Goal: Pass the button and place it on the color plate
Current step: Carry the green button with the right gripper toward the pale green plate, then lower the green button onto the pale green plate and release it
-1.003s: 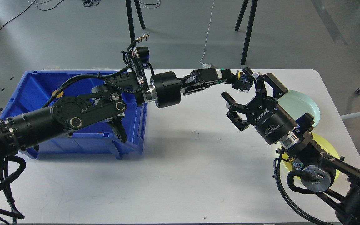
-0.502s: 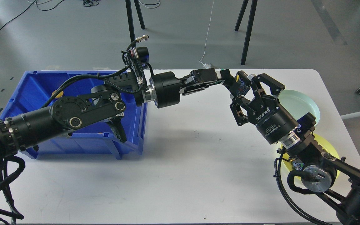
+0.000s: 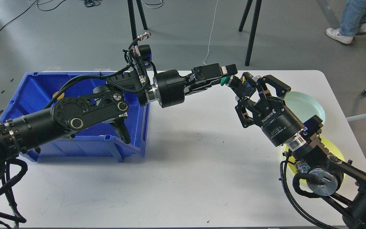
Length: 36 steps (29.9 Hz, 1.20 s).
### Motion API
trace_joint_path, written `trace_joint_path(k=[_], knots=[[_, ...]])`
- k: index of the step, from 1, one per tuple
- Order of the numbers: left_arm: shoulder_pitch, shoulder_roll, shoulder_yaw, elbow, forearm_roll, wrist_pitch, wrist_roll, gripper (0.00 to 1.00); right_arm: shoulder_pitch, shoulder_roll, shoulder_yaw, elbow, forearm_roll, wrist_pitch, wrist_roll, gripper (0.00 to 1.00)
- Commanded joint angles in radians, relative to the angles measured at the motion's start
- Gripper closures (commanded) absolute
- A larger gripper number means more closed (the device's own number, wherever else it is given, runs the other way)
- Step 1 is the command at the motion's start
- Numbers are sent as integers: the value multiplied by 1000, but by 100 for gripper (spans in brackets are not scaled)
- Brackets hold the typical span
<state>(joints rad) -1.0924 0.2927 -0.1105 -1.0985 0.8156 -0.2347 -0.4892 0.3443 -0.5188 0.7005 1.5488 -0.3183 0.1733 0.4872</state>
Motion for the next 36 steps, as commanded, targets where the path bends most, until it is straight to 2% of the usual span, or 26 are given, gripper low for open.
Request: trace_joint_path(k=[1,5,7,13,17,20,25,29,32,34,36], knots=[[0,0,2,2,-3,0,1,23,-5,-10,19,1,-1,0,1,100],[2,0,-1,2,-4,0,1,22,-48,-91,118,-25,-5,0,1,100],[3,0,-11,2,-4,0,1,22,-56,-134,151,-88,-16,-11,1,100],[3,0,-12,2,-4,0,1,21,-38,-176,157,-457,-140,-83,1,100],[3,-1,-12,2,-4,0,1,21,16,-129,128,-668,-347,-159,1,100],[3,-1,-14,2,-6,0,1,21,56,-75,87,-720,-439,-233,1,100],[3,-1,-14,2,-6,0,1,21,142,-49,-62,-779,-472,-319,1,97],[9,-1,-15,2,-6,0,1,21,235,26,-255,-906,-469,-371,1,97],[28,0,-43,2,-6,0,1,21,265,71,-315,-976,-466,-393,1,96],[45,0,-64,2,-6,-3,1,21,266,85,-319,-1004,-466,-394,1,91],[49,0,-72,2,-6,-11,1,21,266,88,-325,-1019,-466,-394,1,82]])
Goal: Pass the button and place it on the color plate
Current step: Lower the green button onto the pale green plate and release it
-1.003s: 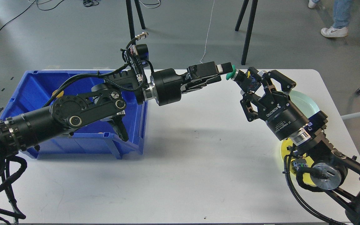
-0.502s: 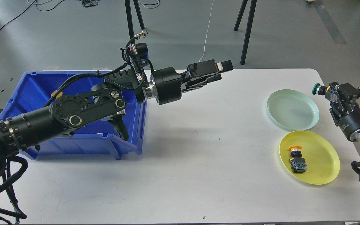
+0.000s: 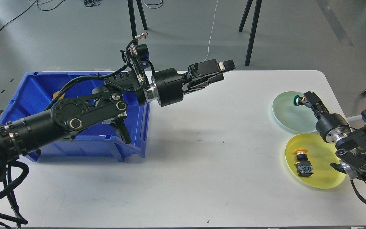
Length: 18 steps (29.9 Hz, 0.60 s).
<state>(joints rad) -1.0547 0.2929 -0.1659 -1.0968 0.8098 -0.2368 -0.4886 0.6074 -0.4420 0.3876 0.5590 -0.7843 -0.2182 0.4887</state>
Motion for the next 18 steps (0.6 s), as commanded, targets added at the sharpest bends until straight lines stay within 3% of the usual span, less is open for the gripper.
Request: trace_joint_path(k=[1,8,18], knots=[[12,0,-17,0,2,-12,0,21,3,11,-13,-33,-1,-3,0,75],[12,-1,-14,0,3,-18,0,21,2,11,-13,-37,7,-4,0,66],[12,-1,-15,0,3,-18,0,21,-9,11,-12,-37,8,-6,0,64]])
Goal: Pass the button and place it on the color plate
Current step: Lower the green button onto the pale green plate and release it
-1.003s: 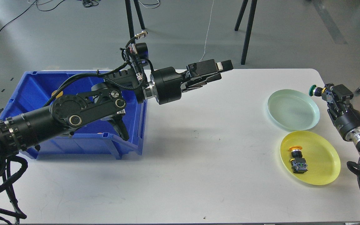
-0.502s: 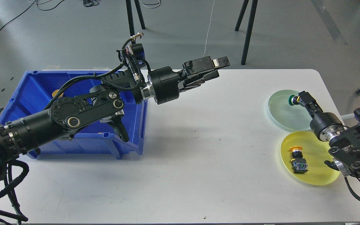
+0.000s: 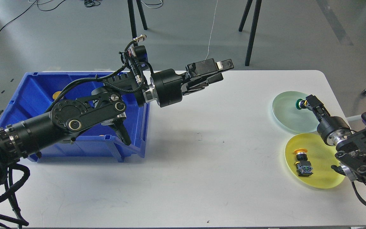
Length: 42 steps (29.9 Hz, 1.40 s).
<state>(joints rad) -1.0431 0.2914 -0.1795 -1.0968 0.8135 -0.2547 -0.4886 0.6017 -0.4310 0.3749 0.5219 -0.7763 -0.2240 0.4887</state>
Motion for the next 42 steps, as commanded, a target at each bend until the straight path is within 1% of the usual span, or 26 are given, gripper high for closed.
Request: trace_joint_path(k=[1,9,20,33,42], knots=[[0,0,0,0,0,0,0,20,-3,0,1,0,0,0,0,64],[0,0,0,0,0,-2,0,20,-3,0,1,0,2,0,0,56],[0,0,0,0,0,-2,0,20,0,0,13,0,6,-1,0,51],[-2,0,-2,0,-2,-2,0,20,-3,0,30,0,6,-1,0,50],[0,0,-2,0,-2,-2,0,20,-5,0,30,0,6,-1,0,46]])
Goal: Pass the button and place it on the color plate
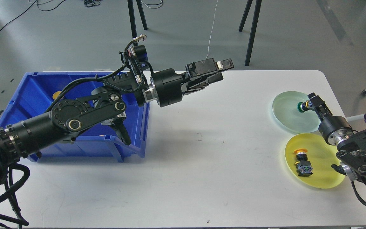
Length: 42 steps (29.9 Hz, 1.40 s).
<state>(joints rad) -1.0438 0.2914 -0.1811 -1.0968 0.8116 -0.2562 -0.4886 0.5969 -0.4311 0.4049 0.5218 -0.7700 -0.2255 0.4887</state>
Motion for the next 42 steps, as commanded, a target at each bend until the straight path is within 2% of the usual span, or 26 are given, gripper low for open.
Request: trace_joint_path(k=[1,15,19,22,25,28,31,33,38,42], knots=[[1,0,0,0,0,0,0,20,0,0,0,0,0,-1,0,44],[1,0,-1,0,0,0,0,20,0,0,3,1,0,-3,0,40],[2,0,-3,0,-2,2,0,20,0,-3,55,36,18,-1,0,30],[19,6,-50,0,-17,12,0,18,-5,-34,161,212,101,23,0,21],[85,35,-150,5,-72,2,0,15,-34,-133,248,435,294,139,0,14],[151,110,-253,-2,-94,-23,0,13,-35,-173,302,556,472,368,0,13],[226,156,-369,-11,-126,-135,0,11,-37,-172,339,576,521,564,0,7],[289,182,-464,-21,-181,-233,0,6,-37,-175,345,610,522,691,0,5],[448,181,-641,-40,-287,-233,0,2,-39,-186,379,724,532,714,0,3],[479,179,-655,-57,-285,-233,0,2,-37,-172,384,722,532,714,0,1]])
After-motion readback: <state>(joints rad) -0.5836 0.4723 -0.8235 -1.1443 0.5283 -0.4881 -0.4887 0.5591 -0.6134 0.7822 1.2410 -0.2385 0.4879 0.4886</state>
